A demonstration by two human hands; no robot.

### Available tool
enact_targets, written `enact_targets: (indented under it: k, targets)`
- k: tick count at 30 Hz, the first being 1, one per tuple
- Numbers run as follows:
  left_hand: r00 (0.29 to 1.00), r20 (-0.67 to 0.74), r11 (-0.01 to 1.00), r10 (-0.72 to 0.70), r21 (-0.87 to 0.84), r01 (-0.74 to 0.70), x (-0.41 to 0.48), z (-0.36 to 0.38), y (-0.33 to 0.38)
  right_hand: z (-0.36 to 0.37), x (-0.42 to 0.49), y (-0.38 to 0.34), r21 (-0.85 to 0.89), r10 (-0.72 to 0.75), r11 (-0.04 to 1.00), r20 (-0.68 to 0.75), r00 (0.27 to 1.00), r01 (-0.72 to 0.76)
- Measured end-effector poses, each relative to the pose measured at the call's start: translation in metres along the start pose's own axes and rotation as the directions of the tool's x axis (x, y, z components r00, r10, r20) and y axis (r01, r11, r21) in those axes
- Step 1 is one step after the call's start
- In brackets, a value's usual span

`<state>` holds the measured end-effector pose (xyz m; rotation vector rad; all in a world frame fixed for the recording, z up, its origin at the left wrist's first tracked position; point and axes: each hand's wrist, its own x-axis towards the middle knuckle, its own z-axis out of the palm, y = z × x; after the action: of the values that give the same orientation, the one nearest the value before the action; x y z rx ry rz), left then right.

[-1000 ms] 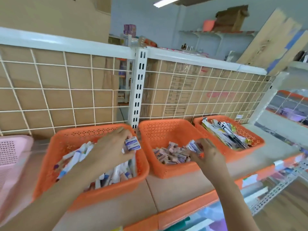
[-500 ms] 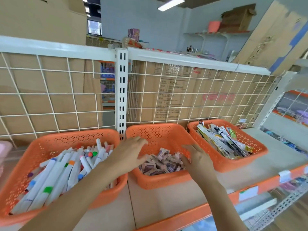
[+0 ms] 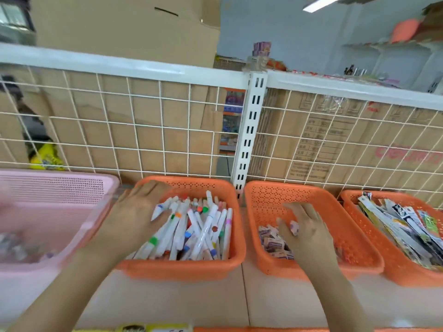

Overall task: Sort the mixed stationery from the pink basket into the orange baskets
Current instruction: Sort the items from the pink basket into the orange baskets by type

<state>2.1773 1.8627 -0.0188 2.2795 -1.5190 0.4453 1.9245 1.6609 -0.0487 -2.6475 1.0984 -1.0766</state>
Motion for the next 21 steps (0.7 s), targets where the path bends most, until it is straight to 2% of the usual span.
enact_targets:
  k: [7, 14, 21]
  targets:
    - [0.98, -0.073, 0.982, -0.185, 0.035, 0.188, -0.058, -0.034, -0.071, 0.029, 0.006, -0.071, 0.124, -0.142, 0.983, 0.081, 0.987, 0.132]
    - [0.939, -0.148, 0.94, -0.309, 0.106, 0.326, -0.105, -0.066, -0.151, 0.061, 0.018, -0.151, 0.26, -0.278, 0.93, 0.029, 0.96, 0.262]
    - [0.932, -0.093, 0.931, -0.351, 0.066, 0.358, -0.129, -0.081, -0.234, 0.099, 0.024, -0.241, 0.265, -0.294, 0.929, 0.105, 0.95, 0.259]
